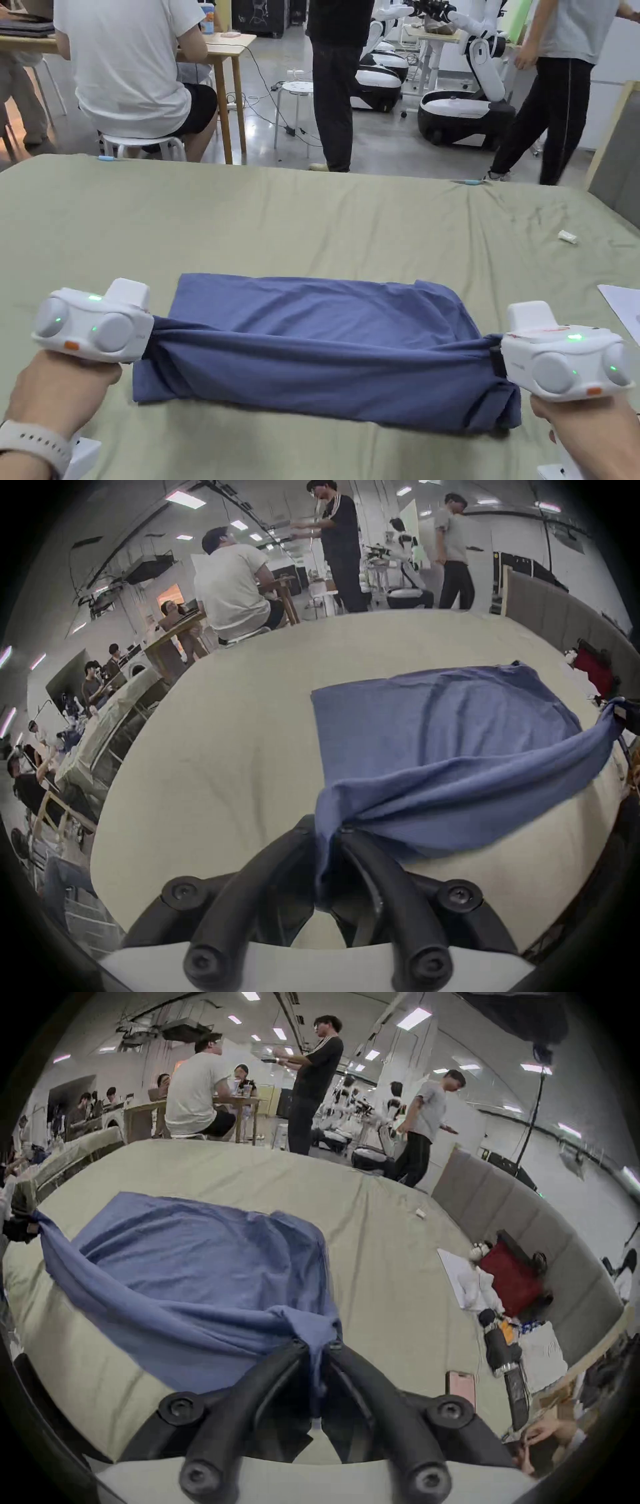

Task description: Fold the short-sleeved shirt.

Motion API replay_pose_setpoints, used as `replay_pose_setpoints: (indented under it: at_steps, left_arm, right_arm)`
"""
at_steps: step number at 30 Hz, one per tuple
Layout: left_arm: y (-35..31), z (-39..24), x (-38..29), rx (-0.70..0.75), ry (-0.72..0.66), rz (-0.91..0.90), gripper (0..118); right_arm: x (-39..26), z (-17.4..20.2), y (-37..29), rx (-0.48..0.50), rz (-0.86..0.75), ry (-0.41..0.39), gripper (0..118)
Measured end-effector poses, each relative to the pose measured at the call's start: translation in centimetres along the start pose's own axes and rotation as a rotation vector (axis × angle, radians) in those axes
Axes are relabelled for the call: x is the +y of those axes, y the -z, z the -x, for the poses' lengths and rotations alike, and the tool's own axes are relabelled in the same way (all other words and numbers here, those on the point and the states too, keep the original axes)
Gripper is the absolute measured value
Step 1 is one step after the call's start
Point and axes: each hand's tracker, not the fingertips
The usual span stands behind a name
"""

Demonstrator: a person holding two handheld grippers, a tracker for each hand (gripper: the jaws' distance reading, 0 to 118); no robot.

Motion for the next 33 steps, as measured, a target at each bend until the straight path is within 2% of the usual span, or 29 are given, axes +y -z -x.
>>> replay_pose_setpoints:
  at_steps: [7,10,11,12,13,14,15,19,20,21,22,23,24,25,27,29,33]
  left_arm:
    - [5.0,-1.4,1.4,0.004,-0.004,0.143,3]
    - [2.9,-1.3,0.4,-0.028,-0.052,0.101,7]
    - [1.8,-1.1,0.1,-0.02,-0.087,0.06,17]
    - [0.8,-0.9,-0.2,0.01,-0.13,-0.012,38]
    - [-0.5,-1.1,-0.5,0.033,-0.171,-0.079,78]
    - [-2.0,-1.7,-0.9,0.024,-0.199,-0.121,97]
    - [-3.3,-2.3,-1.2,-0.009,-0.211,-0.153,105]
    - [-6.9,-5.9,-2.9,-0.092,-0.181,-0.242,105]
    - [-6.9,-6.5,-3.2,-0.11,-0.168,-0.253,105]
    - [-7.5,-7.3,-3.9,-0.115,-0.152,-0.273,102]
    - [-8.0,-7.7,-4.7,-0.109,-0.141,-0.283,91]
    - [-8.4,-8.1,-5.5,-0.107,-0.147,-0.291,73]
    - [-7.7,-7.6,-6.3,-0.118,-0.157,-0.294,36]
    - [-7.8,-7.5,-7.1,-0.132,-0.166,-0.287,0]
    - [-7.9,-7.1,-8.5,-0.105,-0.182,-0.254,0]
    - [-7.6,-6.0,-9.4,-0.155,-0.179,-0.192,0]
    - [-5.7,-2.3,-11.7,-0.13,-0.272,-0.108,0]
  right_arm:
    - [0.7,0.9,5.4,-0.01,0.107,-0.019,2]
    - [-0.1,0.3,5.5,0.03,0.089,0.033,7]
    - [-0.3,0.4,4.7,0.034,0.081,0.053,21]
    - [-0.4,0.7,3.8,0.017,0.074,0.07,49]
    - [-0.5,1.1,2.9,0.019,0.054,0.087,89]
    - [-0.4,1.9,1.6,0.035,0.006,0.098,111]
    - [-0.4,2.7,0.3,0.044,-0.04,0.102,118]
    - [-0.7,6.1,-3.6,0.109,-0.128,0.163,118]
    - [-1.0,6.9,-4.5,0.131,-0.144,0.175,117]
    - [-1.4,7.7,-5.7,0.135,-0.173,0.183,112]
    - [-1.6,8.3,-6.5,0.149,-0.195,0.186,87]
    - [-2.2,8.7,-7.3,0.173,-0.219,0.19,55]
    - [-2.7,9.0,-7.7,0.168,-0.205,0.192,18]
    - [-3.2,9.2,-7.8,0.167,-0.198,0.192,0]
    - [-4.0,9.3,-7.8,0.204,-0.191,0.202,0]
    - [-4.5,9.4,-7.8,0.228,-0.162,0.193,0]
    - [-5.0,9.4,-6.5,0.223,-0.158,0.187,0]
